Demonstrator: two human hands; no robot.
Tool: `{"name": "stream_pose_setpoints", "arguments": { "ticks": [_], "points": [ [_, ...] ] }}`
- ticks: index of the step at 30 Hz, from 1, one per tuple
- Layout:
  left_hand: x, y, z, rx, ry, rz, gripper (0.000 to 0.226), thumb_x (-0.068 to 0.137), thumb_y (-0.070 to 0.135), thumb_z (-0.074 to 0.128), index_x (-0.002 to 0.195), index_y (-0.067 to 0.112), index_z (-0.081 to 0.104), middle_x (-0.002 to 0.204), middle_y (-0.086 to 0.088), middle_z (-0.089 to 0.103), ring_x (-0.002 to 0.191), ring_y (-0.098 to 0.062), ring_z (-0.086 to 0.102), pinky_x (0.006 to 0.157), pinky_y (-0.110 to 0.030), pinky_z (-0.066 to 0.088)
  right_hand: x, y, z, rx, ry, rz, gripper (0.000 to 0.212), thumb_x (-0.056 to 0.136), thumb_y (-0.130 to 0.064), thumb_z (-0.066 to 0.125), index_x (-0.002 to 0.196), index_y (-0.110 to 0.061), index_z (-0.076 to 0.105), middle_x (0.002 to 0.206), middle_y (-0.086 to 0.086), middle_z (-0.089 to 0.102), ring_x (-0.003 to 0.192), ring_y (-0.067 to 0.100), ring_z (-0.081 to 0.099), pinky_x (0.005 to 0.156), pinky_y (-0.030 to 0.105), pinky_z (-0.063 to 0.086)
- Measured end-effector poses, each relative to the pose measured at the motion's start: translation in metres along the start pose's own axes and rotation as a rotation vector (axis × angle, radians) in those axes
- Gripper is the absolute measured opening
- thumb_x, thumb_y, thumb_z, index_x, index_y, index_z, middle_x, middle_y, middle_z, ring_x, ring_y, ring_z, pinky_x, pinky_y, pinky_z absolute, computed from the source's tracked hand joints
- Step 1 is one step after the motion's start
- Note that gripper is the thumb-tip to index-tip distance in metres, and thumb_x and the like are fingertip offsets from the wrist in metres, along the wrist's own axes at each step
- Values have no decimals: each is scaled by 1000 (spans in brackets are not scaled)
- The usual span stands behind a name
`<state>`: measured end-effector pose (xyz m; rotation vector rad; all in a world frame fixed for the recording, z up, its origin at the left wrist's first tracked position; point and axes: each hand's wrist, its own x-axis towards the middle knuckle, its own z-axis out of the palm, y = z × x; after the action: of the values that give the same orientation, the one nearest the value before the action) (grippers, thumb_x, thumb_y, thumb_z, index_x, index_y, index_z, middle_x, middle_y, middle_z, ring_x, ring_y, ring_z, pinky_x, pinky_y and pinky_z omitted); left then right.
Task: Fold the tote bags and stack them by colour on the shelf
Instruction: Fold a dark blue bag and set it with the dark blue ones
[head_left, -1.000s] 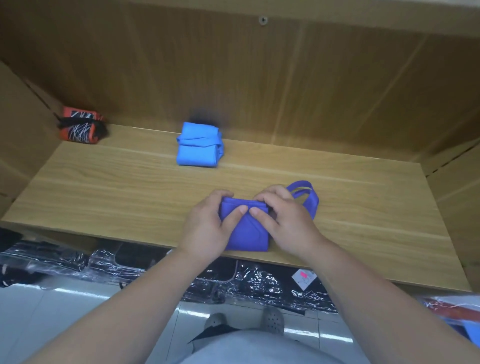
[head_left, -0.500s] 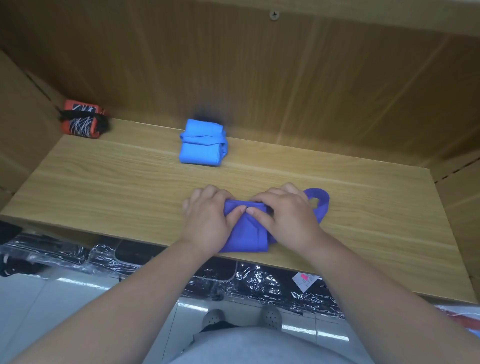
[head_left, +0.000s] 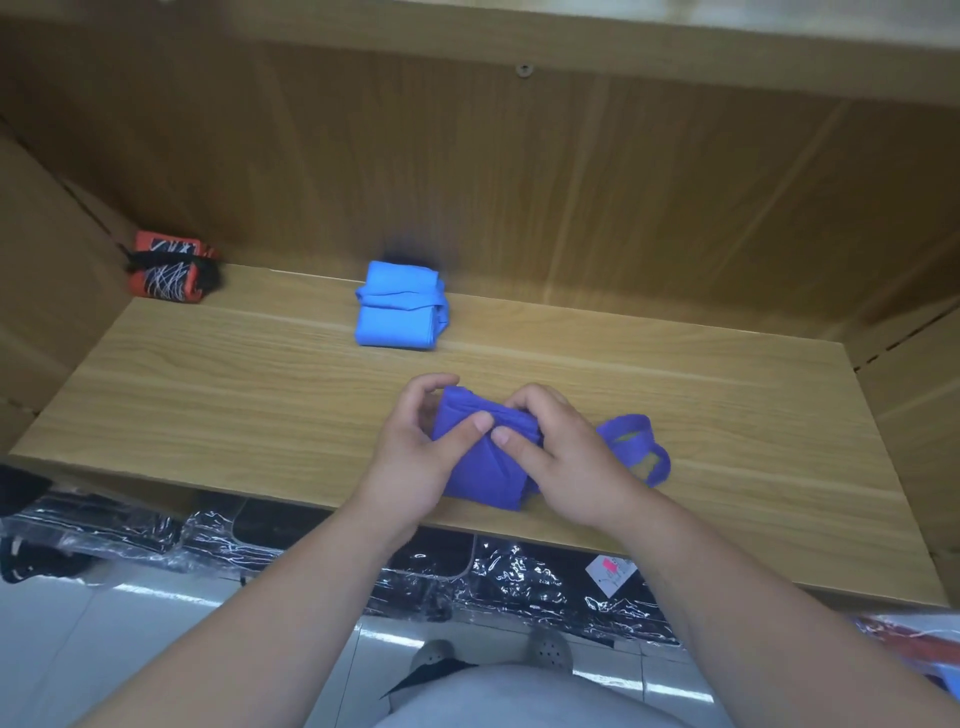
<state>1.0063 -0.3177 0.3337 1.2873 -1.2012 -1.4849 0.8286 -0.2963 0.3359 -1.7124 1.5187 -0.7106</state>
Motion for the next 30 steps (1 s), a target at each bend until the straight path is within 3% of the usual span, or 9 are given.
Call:
{"name": "stream_pose_setpoints", "arguments": {
  "ticks": [4,7,10,12,15,20,24,28,30],
  "points": [
    [-4,11,5,-99,30,38,27,87,21,77,111,20,66,87,4,71,79,-11,66,71,-26,55,-3,-19,-7,194,37,2,25,93,-46,58,97,-22,56,90,-9,60,84,8,55,75,26,43],
    [4,20,2,-103,86,63,22,90,10,73,110,19,67,79,-1,70,71,-15,65,68,-32,56,-9,-18,-15,394,-67,100,42,82,-50,73,114,-30,54,85,-5,69,78,13,66,75,32,52],
    [18,20,-13,38,151,105,27,87,14,78,106,31,71,84,-7,71,74,-19,65,76,-40,56,-18,-1,-30,189,-101,178,67,72,-45,88,129,-42,53,72,-9,59,68,11,60,73,32,49],
    [28,15,-22,195,200,120,27,84,21,81,105,35,71,87,-1,72,77,-17,65,80,-41,55,-22,11,-42,42,-76,175,42,76,-34,88,113,-38,68,67,-13,56,65,9,56,73,32,47],
    [29,7,-19,334,248,100,27,83,27,81,106,35,69,85,8,67,76,-13,61,76,-33,51,-29,22,-57,-20,-79,208,11,80,-31,85,87,-28,77,79,-10,73,76,11,67,79,34,53],
    [24,-3,-7,205,328,40,25,86,24,79,108,29,69,85,6,66,70,-8,60,70,-26,49,-37,29,-68,-87,-169,184,54,64,-36,95,112,-38,72,104,-17,63,97,0,59,88,19,47],
    [27,0,-10,27,395,-59,18,88,24,78,103,29,69,88,4,67,64,-4,63,58,-21,51,-38,33,-64,-224,-76,18,18,75,-34,88,81,-36,71,110,-22,56,112,8,52,98,29,40],
    [31,-2,-17,166,424,-18,22,84,27,81,100,33,68,86,-1,67,74,-17,62,69,-32,53,-38,16,-64,13,76,-124,12,78,-31,82,76,-27,71,114,-15,61,117,12,53,102,20,36],
    [31,-2,-16,244,415,0,24,83,28,81,103,32,68,88,-1,69,77,-20,63,73,-34,54,-38,1,-67,249,62,-147,10,80,-23,79,80,-15,73,102,-4,68,104,17,63,97,28,44]
  ]
}}
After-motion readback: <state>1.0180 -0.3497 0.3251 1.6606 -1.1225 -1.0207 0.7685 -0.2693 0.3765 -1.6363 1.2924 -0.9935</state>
